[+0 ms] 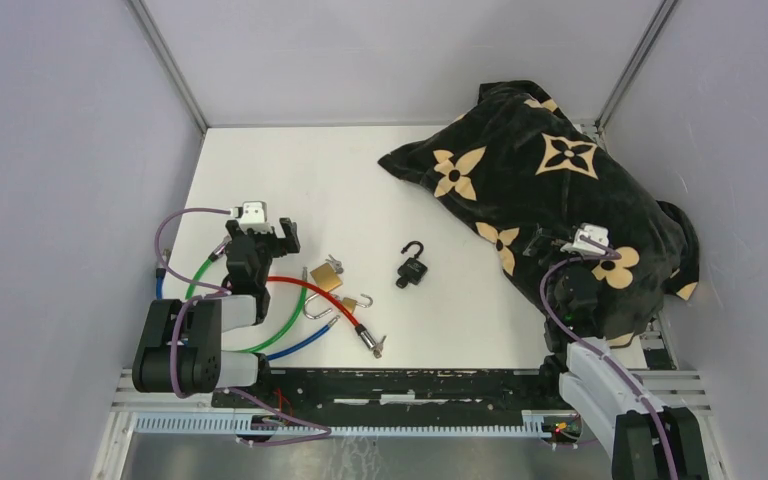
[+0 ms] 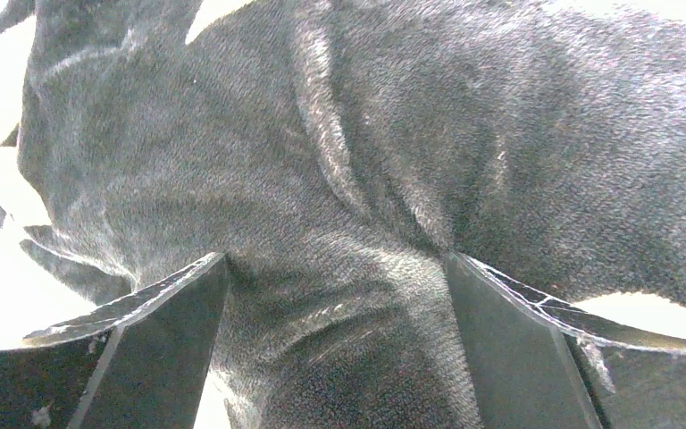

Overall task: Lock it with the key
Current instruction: Pick up the lock from the center of the board, then lock the lock.

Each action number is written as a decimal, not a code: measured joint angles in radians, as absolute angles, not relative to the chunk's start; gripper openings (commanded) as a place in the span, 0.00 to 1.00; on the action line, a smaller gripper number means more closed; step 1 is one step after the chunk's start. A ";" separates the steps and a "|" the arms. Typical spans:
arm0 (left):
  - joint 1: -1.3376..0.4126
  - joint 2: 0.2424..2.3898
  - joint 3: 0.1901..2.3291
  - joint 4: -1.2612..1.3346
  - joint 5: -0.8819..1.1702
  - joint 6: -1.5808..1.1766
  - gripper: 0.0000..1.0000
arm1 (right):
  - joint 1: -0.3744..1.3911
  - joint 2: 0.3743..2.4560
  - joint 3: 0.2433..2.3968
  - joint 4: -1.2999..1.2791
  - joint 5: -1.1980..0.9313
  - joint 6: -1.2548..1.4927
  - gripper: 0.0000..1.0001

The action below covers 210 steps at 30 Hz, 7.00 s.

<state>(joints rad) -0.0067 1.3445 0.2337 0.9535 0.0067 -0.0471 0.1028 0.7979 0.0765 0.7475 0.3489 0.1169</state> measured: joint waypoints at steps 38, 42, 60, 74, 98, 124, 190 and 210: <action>-0.007 1.230 0.714 0.124 0.363 0.055 0.90 | 0.693 1.592 0.904 -0.247 -0.133 -0.080 0.94; -0.007 1.231 0.716 0.097 0.389 0.055 0.88 | 0.707 1.653 0.928 -0.265 -0.157 -0.095 0.90; -0.007 1.235 0.747 0.022 0.457 0.053 0.67 | 0.723 1.751 0.994 -0.231 -0.150 -0.115 0.00; -0.025 1.189 1.091 -0.574 0.632 0.043 0.61 | 0.953 1.366 0.820 0.144 0.146 0.039 0.00; -0.247 0.859 0.850 -0.334 0.794 -0.296 0.58 | 1.281 1.389 0.873 0.537 0.447 -0.131 0.00; -0.282 0.808 0.737 -0.398 0.886 -0.155 0.02 | 1.145 0.971 0.814 0.184 -0.052 -0.516 0.98; -0.297 0.706 0.822 -0.701 0.957 0.603 0.02 | 0.955 1.256 1.089 -0.276 -0.627 -0.511 0.96; -0.296 0.697 0.820 -0.703 0.979 0.601 0.02 | 0.955 1.359 1.032 -0.025 -0.656 -0.388 0.00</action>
<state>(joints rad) -0.2958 0.6968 0.8200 -0.7033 0.9794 0.6010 0.9546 1.3586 1.0321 -0.0254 -0.6559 -0.3878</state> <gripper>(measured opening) 0.378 0.122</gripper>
